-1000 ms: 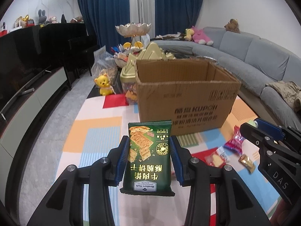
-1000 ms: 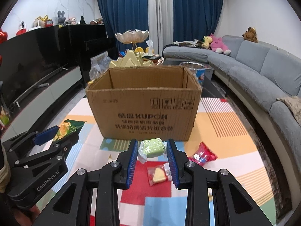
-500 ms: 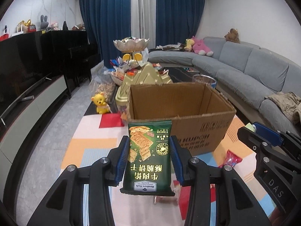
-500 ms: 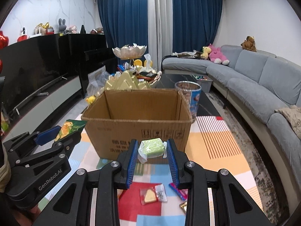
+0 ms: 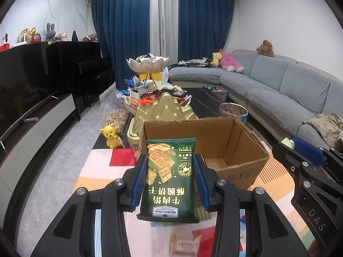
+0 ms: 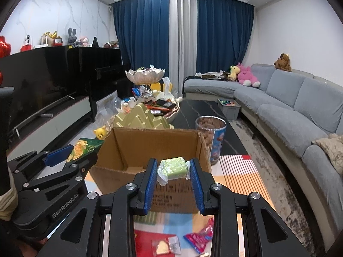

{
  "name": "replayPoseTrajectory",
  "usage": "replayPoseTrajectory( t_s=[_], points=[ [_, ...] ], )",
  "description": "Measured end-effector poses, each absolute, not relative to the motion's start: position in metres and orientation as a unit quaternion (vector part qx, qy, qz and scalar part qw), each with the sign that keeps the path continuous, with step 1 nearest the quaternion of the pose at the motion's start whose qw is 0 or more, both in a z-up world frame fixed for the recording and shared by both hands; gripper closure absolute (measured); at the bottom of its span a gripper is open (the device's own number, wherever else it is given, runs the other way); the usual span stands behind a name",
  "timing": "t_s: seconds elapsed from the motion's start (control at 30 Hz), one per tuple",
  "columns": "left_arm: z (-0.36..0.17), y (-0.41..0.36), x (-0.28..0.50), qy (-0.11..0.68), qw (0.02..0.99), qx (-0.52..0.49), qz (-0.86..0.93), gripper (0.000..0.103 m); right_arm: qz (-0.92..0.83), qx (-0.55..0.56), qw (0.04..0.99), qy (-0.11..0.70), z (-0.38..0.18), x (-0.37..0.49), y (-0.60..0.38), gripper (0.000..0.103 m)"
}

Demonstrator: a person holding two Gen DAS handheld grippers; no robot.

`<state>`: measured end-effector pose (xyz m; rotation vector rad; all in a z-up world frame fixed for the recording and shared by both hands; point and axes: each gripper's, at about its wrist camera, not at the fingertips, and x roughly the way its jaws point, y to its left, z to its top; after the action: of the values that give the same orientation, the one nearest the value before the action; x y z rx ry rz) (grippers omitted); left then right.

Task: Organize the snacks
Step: 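Lift the cracker pack and green candy and carry both over the box, then open both tools to drop the cracker pack and candy into the box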

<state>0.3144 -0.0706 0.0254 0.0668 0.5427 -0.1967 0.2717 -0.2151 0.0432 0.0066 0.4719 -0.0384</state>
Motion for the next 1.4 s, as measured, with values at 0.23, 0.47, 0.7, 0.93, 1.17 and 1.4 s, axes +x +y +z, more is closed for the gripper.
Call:
replayPoseTrajectory(
  t_s=[0.23,0.47,0.7,0.93,1.17,1.4],
  points=[
    [0.031,-0.077,0.335,0.266,0.959,0.028,-0.096,0.060,-0.017,-0.002,0.975,0.223,0.053,0.288,-0.217,0.070],
    [0.030,-0.085,0.356,0.266,0.958,0.035,-0.098,0.061,-0.013,-0.013,0.975,0.221,0.057,0.311,-0.221,0.070],
    [0.029,-0.088,0.378,0.271,0.957,0.038,-0.101,0.060,-0.006,-0.006,0.969,0.248,0.051,0.345,-0.230,0.070],
    [0.020,-0.085,0.393,0.288,0.951,0.032,-0.108,0.060,0.002,-0.002,0.962,0.273,0.039,0.370,-0.237,0.070],
    [0.012,-0.087,0.400,0.298,0.947,0.031,-0.119,0.060,0.015,0.001,0.955,0.295,0.028,0.384,-0.237,0.070],
    [0.014,-0.085,0.398,0.286,0.951,0.027,-0.113,0.039,0.015,-0.017,0.957,0.288,0.029,0.383,-0.234,0.040]
  ],
)
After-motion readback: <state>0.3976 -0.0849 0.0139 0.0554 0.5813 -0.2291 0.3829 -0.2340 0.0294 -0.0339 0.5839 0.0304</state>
